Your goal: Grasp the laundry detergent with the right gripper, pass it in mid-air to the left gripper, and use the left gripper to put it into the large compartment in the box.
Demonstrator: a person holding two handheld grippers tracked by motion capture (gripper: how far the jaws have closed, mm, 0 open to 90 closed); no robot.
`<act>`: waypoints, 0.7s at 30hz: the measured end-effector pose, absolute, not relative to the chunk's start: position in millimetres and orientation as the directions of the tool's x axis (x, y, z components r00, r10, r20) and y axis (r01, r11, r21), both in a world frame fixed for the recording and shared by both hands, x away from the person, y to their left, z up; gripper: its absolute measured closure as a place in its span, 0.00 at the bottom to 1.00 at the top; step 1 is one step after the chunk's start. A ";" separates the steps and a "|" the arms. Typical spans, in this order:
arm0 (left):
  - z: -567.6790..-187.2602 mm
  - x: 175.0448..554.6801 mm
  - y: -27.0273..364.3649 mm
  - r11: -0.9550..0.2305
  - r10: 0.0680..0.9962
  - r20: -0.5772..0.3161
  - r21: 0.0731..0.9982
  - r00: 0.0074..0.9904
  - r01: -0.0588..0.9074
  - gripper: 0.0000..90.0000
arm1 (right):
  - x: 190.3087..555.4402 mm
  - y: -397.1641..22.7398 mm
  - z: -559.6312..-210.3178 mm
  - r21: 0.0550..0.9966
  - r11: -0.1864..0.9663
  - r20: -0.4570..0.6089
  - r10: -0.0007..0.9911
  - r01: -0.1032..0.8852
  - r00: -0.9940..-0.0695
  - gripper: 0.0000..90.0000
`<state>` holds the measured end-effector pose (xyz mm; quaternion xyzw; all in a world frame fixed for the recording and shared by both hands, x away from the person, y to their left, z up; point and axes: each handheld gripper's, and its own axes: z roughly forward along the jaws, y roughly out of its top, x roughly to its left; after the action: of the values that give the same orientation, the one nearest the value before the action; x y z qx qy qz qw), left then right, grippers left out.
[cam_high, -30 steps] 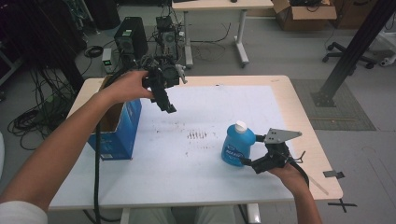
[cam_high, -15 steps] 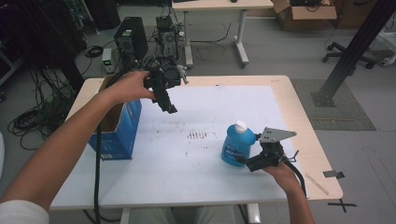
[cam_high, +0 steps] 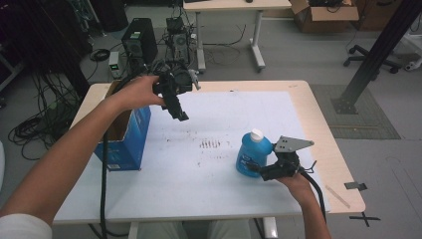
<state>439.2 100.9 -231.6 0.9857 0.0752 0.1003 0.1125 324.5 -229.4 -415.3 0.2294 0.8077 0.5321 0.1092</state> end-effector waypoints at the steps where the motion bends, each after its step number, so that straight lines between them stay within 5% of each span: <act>1: -231.6 439.2 101.0 -0.963 0.171 0.181 0.237 0.968 0.126 0.07 | 324.6 -229.4 -415.4 0.910 0.328 0.069 0.485 0.255 -0.872 0.19; 21: -232.6 440.0 100.5 -0.963 0.173 0.180 0.237 0.968 0.128 0.07 | 325.9 -233.4 -416.1 0.916 0.321 0.064 0.476 0.242 -0.877 0.36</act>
<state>440.0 100.5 -232.6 0.9857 0.0761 0.1000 0.1123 325.9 -233.4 -416.1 0.2226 0.8055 0.5383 0.1088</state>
